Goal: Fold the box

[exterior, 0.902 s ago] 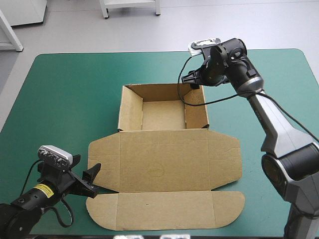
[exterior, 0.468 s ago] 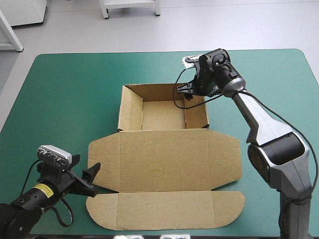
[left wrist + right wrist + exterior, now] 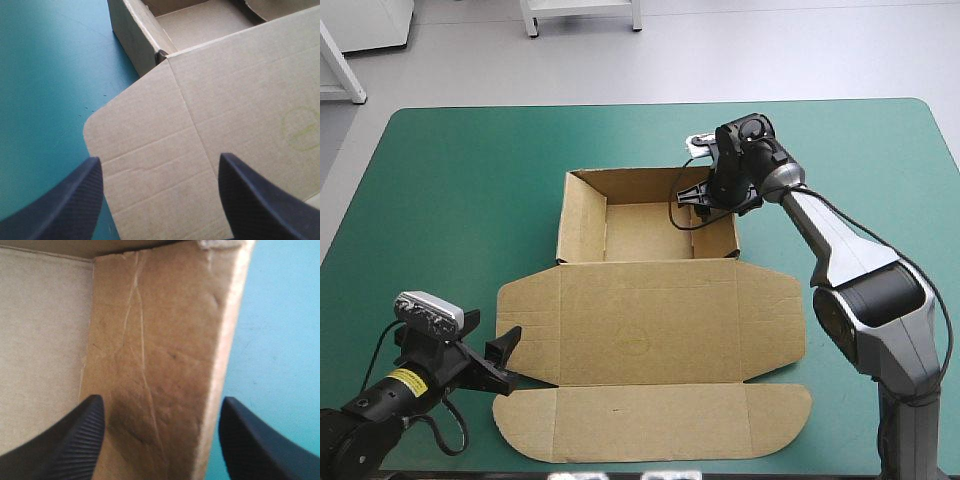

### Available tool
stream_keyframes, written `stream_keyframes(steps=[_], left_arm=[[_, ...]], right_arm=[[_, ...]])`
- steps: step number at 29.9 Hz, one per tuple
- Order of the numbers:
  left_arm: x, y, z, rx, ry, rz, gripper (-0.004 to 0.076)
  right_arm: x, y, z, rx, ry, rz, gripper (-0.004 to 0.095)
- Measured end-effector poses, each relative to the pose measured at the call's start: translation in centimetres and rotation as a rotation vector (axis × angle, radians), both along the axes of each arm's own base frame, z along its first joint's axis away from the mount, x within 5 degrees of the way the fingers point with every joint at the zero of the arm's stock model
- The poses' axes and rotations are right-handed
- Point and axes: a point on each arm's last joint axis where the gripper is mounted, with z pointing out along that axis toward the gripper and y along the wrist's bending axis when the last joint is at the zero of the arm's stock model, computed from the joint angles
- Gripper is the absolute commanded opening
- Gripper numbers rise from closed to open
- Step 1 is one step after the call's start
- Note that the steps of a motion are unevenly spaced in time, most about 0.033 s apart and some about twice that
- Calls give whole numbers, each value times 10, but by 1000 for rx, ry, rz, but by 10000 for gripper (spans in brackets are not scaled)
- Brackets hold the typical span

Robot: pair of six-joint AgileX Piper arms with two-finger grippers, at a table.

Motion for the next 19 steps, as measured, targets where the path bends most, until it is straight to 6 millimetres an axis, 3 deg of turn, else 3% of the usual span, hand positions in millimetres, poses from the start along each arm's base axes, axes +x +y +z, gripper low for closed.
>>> stream_keyframes(steps=[2, 3, 12, 15, 19], left_arm=[[0, 0, 0, 0, 0, 0, 473], [0, 0, 0, 0, 0, 0, 473], [0, 0, 0, 0, 0, 0, 473], [0, 0, 0, 0, 0, 0, 473], [0, 0, 0, 1, 2, 0, 472]], right_arm=[[0, 0, 0, -3, -1, 11, 21], [0, 0, 0, -6, -2, 19, -9], [5, -9, 0, -28, -22, 21, -13], [12, -27, 0, -27, -18, -15, -13], [25, -71, 0, -39, -17, -87, -13]])
